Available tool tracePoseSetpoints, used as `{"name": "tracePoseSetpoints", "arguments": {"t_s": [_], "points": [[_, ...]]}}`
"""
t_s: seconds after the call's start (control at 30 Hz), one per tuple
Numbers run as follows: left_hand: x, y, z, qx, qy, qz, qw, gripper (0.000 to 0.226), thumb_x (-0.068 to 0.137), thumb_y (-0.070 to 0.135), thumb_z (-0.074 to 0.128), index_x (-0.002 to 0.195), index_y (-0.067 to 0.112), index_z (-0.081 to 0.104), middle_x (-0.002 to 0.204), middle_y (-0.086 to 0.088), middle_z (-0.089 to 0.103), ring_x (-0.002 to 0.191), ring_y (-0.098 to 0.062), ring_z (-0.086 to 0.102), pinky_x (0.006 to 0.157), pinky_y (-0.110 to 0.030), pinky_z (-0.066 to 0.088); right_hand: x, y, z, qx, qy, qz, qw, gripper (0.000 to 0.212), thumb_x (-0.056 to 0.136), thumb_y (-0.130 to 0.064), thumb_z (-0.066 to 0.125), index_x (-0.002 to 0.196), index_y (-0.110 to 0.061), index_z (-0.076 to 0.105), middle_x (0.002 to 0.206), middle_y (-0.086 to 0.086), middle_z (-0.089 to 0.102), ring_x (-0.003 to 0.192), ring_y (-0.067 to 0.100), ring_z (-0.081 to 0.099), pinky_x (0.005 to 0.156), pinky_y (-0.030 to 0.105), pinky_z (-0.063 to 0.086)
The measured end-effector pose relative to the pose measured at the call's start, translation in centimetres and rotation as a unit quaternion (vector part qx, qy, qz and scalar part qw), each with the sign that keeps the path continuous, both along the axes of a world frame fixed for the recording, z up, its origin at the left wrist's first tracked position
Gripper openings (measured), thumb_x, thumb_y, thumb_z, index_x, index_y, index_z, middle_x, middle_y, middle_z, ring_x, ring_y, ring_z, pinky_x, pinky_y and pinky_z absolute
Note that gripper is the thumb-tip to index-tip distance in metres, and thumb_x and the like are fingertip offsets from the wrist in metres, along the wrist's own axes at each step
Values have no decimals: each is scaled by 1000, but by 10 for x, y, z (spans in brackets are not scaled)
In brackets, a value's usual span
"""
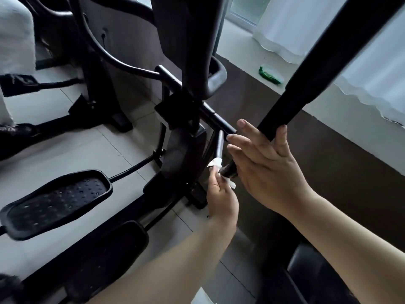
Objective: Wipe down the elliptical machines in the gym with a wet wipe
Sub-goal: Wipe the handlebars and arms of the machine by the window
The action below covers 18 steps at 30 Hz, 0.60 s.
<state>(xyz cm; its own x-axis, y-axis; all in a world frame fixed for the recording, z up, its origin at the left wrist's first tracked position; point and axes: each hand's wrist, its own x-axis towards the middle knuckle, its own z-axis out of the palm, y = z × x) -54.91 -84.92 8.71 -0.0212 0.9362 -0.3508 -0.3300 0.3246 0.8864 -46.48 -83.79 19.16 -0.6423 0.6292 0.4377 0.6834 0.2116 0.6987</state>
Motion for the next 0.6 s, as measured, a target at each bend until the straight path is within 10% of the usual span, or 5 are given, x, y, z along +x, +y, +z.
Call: {"name": "tracePoseSetpoints", "arguments": {"t_s": [0.6], "points": [[-17, -18, 14, 63, 13, -54, 996, 48, 110, 24, 36, 148, 54, 34, 162, 13, 36, 149, 0, 29, 124, -32, 26, 0, 9, -18, 19, 61, 42, 997, 31, 103, -22, 47, 114, -14, 75, 131, -4, 67, 141, 22, 39, 124, 49, -12]]}}
